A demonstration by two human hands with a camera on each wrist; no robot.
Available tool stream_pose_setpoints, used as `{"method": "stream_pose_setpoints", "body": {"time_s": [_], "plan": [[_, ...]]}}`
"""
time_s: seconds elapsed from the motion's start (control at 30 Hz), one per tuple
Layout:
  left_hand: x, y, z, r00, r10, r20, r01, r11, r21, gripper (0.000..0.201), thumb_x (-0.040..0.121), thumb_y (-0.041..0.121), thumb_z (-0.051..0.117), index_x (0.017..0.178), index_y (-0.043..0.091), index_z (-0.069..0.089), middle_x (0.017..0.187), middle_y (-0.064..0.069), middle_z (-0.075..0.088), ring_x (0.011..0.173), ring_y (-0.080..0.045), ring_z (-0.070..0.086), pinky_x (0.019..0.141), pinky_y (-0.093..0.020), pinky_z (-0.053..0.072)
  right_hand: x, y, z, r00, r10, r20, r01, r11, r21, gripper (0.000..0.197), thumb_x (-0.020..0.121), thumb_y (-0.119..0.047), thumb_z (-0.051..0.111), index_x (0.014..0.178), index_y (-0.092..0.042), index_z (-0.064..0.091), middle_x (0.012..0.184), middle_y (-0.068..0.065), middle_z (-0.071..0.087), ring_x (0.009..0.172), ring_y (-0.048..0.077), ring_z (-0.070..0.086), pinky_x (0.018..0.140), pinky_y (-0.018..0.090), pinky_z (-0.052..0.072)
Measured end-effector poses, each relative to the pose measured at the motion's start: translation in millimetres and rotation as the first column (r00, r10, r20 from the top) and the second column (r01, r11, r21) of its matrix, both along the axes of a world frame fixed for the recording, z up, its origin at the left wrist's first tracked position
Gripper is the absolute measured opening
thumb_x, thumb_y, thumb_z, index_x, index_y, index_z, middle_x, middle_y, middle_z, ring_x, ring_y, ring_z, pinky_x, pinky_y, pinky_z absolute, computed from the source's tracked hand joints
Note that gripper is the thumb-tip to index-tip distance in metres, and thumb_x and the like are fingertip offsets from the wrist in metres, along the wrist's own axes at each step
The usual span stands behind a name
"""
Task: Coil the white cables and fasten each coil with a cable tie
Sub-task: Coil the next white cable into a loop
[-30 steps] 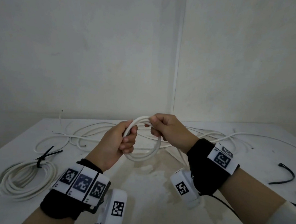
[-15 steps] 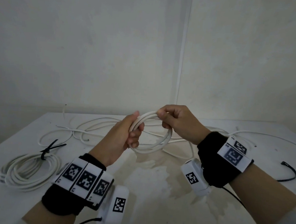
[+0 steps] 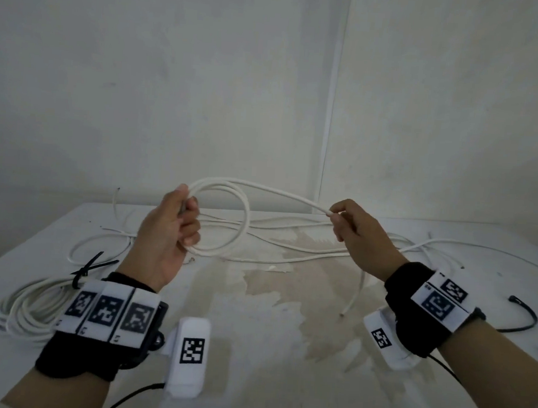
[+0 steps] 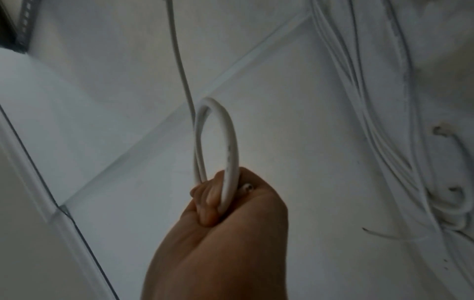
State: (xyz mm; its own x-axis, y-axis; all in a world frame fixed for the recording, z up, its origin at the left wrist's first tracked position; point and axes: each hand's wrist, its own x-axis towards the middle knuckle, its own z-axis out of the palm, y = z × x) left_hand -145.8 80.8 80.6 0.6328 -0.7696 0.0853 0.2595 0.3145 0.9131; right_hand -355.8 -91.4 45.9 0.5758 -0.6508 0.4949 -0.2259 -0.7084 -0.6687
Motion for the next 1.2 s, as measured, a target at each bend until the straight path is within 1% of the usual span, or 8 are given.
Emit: {"method": "stream_pose_setpoints", "body": {"time_s": [0.23, 0.33, 0.43, 0.57, 0.73, 0.87, 1.07, 1.2], "plan": [[13.2, 1.1, 1.5, 0.986, 0.164, 0.012, -0.163, 0.986, -0.044, 0.033, 0.097, 0.031, 0.04, 0.067, 0.018, 0.042, 0.041, 0.012, 0.033, 0.032, -0.003, 0.024, 0.035, -0.013, 0.023, 16.0, 14.0, -20.1, 0.955, -0.076, -0.286, -0.033, 0.934, -0.356, 0.022, 0.096, -0.02, 0.042, 0.103, -0.007, 0.059, 0.086, 0.009, 0.062, 0.072, 0.028, 0.056, 0.066, 0.033, 0.042], [10.5, -2.0, 3.6, 0.978, 0.209, 0.025, -0.207, 0.977, -0.049, 0.033, 0.097, 0.029, 0.041, 0.066, 0.02, 0.043, 0.044, 0.012, 0.035, 0.034, -0.003, 0.025, 0.036, -0.014, 0.024, 25.1, 38.3, -27.6, 0.947, -0.134, -0.293, -0.075, 0.791, -0.607, 0.026, 0.086, -0.028, 0.043, 0.084, -0.011, 0.062, 0.066, 0.004, 0.061, 0.049, 0.024, 0.058, 0.039, 0.026, 0.036], [6.2, -7.4, 1.8, 0.977, 0.206, 0.05, -0.205, 0.978, -0.023, 0.033, 0.098, 0.029, 0.039, 0.066, 0.019, 0.043, 0.042, 0.012, 0.034, 0.034, -0.003, 0.025, 0.037, -0.014, 0.024, 33.1, 55.1, -30.5, 0.94, -0.167, -0.297, -0.105, 0.686, -0.72, 0.027, 0.082, -0.028, 0.04, 0.073, -0.015, 0.062, 0.056, -0.002, 0.055, 0.036, 0.018, 0.05, 0.038, 0.018, 0.017], [-2.6, -14.2, -3.9, 0.975, 0.19, 0.113, -0.194, 0.981, 0.026, 0.033, 0.098, 0.03, 0.037, 0.068, 0.018, 0.044, 0.041, 0.012, 0.032, 0.035, -0.003, 0.025, 0.038, -0.015, 0.025, 38.7, 70.0, -33.6, 0.926, -0.158, -0.344, -0.194, 0.582, -0.79, 0.009, 0.072, -0.021, 0.069, 0.071, -0.016, 0.062, 0.058, -0.003, 0.053, 0.035, 0.016, 0.047, 0.04, 0.02, 0.013], [-18.3, -23.0, -11.8, 0.96, 0.127, 0.25, -0.164, 0.977, 0.134, 0.032, 0.098, 0.028, 0.036, 0.069, 0.017, 0.046, 0.042, 0.012, 0.034, 0.035, -0.002, 0.027, 0.039, -0.016, 0.026, 43.1, 82.4, -22.3, 0.942, -0.084, -0.326, -0.227, 0.556, -0.8, 0.028, 0.084, -0.023, 0.038, 0.069, -0.016, 0.061, 0.061, -0.003, 0.053, 0.039, 0.016, 0.045, 0.041, 0.021, 0.014], [-39.2, -27.2, -20.4, 0.925, -0.03, 0.379, -0.063, 0.971, 0.23, 0.035, 0.099, 0.028, 0.033, 0.069, 0.016, 0.046, 0.043, 0.01, 0.039, 0.039, -0.004, 0.032, 0.043, -0.02, 0.028, 50.5, 85.4, -10.6, 0.949, 0.014, -0.314, -0.284, 0.465, -0.838, 0.011, 0.078, -0.018, 0.065, 0.07, -0.013, 0.061, 0.064, 0.0, 0.058, 0.043, 0.018, 0.049, 0.04, 0.02, 0.02], [-49.0, -20.4, -32.7, 0.831, -0.25, 0.497, 0.091, 0.942, 0.323, 0.034, 0.099, 0.027, 0.037, 0.089, 0.002, 0.058, 0.08, -0.013, 0.059, 0.072, -0.019, 0.056, 0.067, -0.031, 0.047, 50.5, 79.4, 8.6, 0.968, 0.086, -0.234, -0.234, 0.632, -0.739, 0.016, 0.073, -0.031, 0.062, 0.067, -0.017, 0.06, 0.063, -0.005, 0.06, 0.045, 0.016, 0.054, 0.044, 0.015, 0.025], [-62.4, -16.9, -31.1, 0.851, -0.337, 0.402, 0.18, 0.907, 0.38, 0.031, 0.096, 0.016, 0.036, 0.074, 0.009, 0.055, 0.054, -0.001, 0.043, 0.04, -0.011, 0.037, 0.044, -0.022, 0.033, 42.0, 71.3, 18.1, 0.963, 0.144, -0.229, -0.229, 0.885, -0.406, 0.029, 0.072, -0.045, 0.059, 0.07, -0.019, 0.046, 0.062, -0.009, 0.049, 0.054, 0.018, 0.046, 0.05, 0.019, 0.028]]}}
